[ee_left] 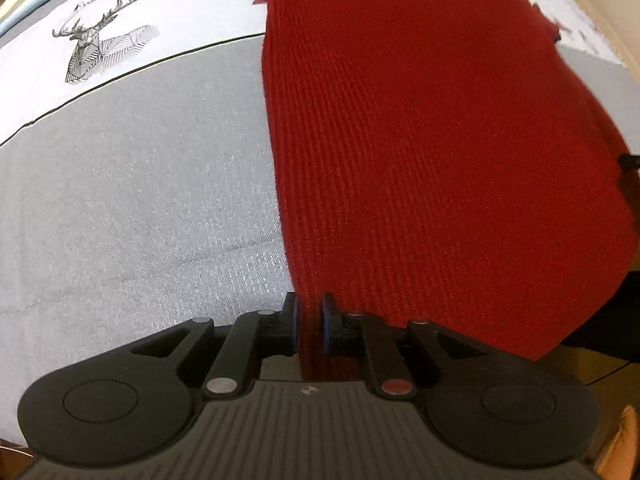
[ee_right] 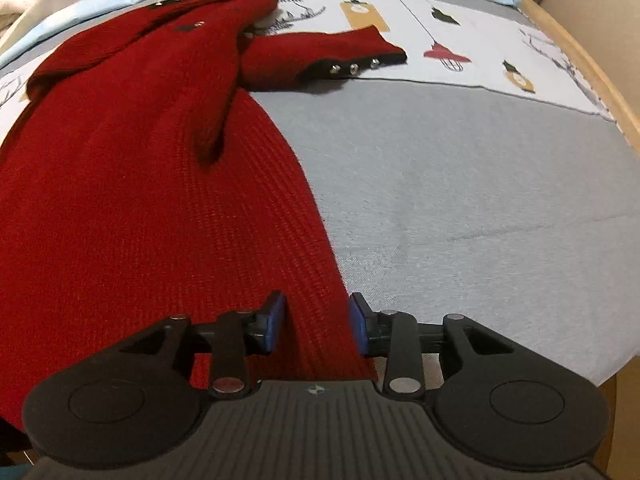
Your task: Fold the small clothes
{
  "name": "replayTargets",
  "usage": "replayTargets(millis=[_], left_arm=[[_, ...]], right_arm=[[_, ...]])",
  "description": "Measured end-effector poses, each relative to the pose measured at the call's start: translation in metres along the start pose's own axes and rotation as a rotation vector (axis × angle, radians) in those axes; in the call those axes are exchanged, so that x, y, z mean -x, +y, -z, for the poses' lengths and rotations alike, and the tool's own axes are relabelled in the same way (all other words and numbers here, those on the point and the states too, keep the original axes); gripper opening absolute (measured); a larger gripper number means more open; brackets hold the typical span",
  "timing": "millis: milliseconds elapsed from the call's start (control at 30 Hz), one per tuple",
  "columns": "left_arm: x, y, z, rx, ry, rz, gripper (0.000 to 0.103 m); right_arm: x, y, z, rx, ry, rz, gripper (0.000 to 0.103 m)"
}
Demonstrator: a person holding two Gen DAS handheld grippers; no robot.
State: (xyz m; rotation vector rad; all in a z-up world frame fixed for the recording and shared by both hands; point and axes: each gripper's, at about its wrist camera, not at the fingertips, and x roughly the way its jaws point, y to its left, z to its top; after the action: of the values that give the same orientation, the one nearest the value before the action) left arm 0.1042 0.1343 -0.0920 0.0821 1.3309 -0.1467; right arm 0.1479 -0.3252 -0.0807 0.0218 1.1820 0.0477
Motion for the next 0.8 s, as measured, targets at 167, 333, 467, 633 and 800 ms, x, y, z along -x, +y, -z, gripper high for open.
replayTargets(millis=[167, 333, 467, 633, 800], left_arm=[[0.012, -0.010, 0.007, -0.049, 0.009, -0.009, 0.005], [0.012, -0.010, 0.010, -0.084, 0.045, -0.018, 0.005], [0.018, -0.009, 0.008, -0.084, 0.013, -0.028, 0.008], [0.058, -0.001, -0.004, 0.053, -0.192, -0.048, 0.037], [0.094, -0.011, -0.004, 0.129, -0.391, -0.121, 0.046]], right_arm=[[-0.008, 0.007, -0.007, 0.001, -0.009, -0.041, 0.015], [-0.001, -0.002, -0.013, -0.047, -0.031, -0.050, 0.014], [-0.008, 0.008, -0.007, 0.029, 0.055, -0.022, 0.017], [0.027, 0.005, -0.009, -0.036, -0.100, -0.013, 0.034], [0.054, -0.004, -0.008, -0.102, -0.254, -0.042, 0.037]])
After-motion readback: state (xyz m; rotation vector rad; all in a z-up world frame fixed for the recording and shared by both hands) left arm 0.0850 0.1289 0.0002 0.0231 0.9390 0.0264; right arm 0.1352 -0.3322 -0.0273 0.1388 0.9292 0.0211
